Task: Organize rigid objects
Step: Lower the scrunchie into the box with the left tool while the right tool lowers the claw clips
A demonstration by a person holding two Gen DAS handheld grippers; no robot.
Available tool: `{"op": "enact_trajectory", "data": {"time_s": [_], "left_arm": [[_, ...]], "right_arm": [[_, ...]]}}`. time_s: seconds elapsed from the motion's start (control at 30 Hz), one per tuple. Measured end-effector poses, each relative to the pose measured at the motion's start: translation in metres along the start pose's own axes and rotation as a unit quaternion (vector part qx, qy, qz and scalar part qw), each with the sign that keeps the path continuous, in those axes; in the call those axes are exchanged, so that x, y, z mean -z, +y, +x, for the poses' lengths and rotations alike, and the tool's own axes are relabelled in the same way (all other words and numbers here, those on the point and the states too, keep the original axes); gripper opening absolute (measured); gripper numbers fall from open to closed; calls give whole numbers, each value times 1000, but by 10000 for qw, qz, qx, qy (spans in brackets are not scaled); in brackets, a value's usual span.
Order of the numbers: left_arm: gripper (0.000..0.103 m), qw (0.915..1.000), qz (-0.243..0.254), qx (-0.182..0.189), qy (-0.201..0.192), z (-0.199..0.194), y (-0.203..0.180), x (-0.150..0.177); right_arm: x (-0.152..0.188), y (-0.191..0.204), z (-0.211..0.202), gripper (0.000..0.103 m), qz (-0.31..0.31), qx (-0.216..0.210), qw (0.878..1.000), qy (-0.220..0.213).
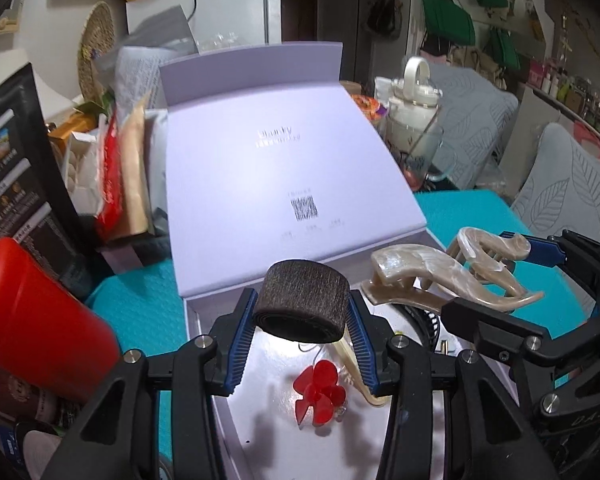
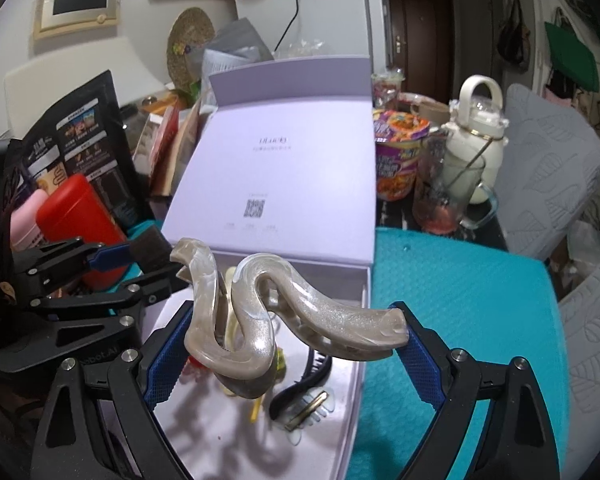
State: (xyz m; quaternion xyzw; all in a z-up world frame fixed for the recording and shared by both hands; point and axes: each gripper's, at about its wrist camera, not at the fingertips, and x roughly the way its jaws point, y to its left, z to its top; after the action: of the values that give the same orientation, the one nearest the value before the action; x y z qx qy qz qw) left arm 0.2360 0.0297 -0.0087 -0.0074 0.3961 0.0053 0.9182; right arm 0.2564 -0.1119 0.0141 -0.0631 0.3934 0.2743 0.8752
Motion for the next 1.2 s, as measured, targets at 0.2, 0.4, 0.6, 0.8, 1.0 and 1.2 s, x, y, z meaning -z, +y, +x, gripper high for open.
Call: {"op": "enact_trajectory", "data": {"time_s": [0.2, 0.4, 0.6, 0.8, 1.0, 1.2], "left_arm": [[44, 9998, -43, -54, 198, 11, 2, 4], [44, 9990, -89, -49, 441, 22, 4, 7], [44, 9979, -105, -36, 632, 31, 6, 10], [44, 9966, -161, 31, 802, 37, 9, 13], [44, 9950, -157, 59, 986, 47, 10, 16], [44, 9933, -141, 151, 1138, 56, 7, 19]], "right_arm": [[4, -2, 14, 94, 74, -63, 9997, 202], [6, 3, 24, 94, -31, 58, 9994, 353], [8, 5, 31, 94, -49, 60, 9987, 506], [10, 6, 35, 94, 10, -87, 9983, 581], [12, 6, 40, 94, -20, -86, 9978, 653], [12, 4, 39, 94, -25, -88, 9978, 656]]}}
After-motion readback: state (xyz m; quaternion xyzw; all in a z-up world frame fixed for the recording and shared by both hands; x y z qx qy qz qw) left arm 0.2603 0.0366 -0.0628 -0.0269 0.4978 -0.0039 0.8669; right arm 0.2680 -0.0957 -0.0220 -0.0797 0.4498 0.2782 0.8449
